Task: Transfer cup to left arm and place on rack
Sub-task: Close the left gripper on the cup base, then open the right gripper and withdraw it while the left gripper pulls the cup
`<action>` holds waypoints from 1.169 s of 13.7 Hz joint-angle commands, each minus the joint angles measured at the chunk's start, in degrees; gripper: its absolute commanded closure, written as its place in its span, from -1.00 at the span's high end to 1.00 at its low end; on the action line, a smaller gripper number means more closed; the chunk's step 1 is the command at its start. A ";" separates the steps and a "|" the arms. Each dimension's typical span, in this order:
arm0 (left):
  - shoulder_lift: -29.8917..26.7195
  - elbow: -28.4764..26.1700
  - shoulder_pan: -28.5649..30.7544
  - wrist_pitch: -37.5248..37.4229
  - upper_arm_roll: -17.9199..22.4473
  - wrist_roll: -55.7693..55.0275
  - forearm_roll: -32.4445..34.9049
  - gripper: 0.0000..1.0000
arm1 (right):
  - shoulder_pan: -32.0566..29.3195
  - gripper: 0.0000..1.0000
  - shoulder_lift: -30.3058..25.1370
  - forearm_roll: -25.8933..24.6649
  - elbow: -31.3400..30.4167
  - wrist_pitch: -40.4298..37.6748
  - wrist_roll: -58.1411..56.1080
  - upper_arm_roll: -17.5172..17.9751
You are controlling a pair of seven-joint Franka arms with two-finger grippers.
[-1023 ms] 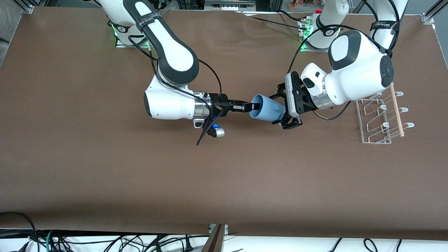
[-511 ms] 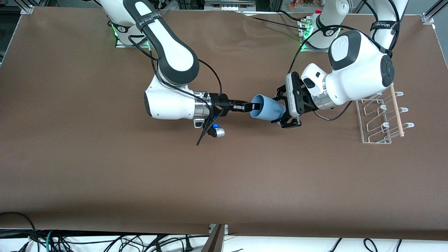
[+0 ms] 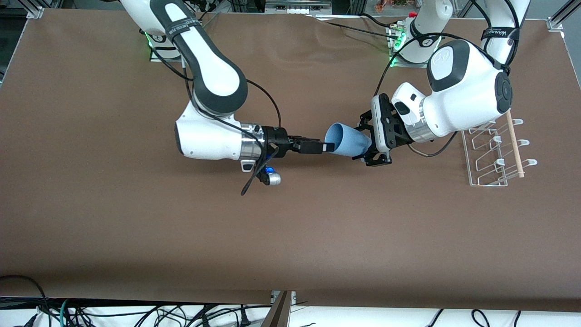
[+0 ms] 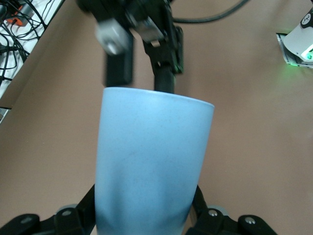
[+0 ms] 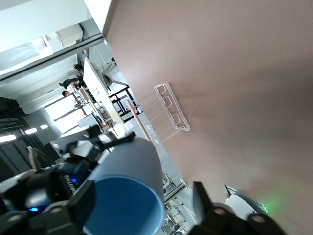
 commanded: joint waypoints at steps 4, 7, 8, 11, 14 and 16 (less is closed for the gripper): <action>-2.10 1.28 3.90 -9.18 0.40 -0.20 5.02 -0.85 | -3.04 1.00 -1.60 -5.01 0.49 -2.84 -0.06 -0.32; -2.10 2.87 5.92 -16.04 0.67 -1.34 11.96 -0.85 | -4.72 1.00 -2.73 -14.75 0.49 -8.90 -0.32 -2.34; -2.01 3.13 6.01 -17.71 0.67 -1.52 15.56 -0.85 | -5.24 1.00 -2.91 -18.70 0.58 -10.58 -0.59 -3.48; -1.74 3.14 6.63 -21.93 1.10 -5.02 27.32 -0.85 | -6.65 1.00 -4.15 -32.57 0.40 -13.75 -0.76 -4.89; -1.57 6.55 6.63 -33.06 1.19 -10.30 38.49 -0.85 | -8.23 1.00 -7.74 -49.72 -1.87 -13.85 -0.76 -4.89; -0.70 7.62 6.63 -37.75 1.19 -11.62 47.01 -0.85 | -9.81 1.00 -10.99 -59.83 -5.47 -14.02 -0.76 -4.72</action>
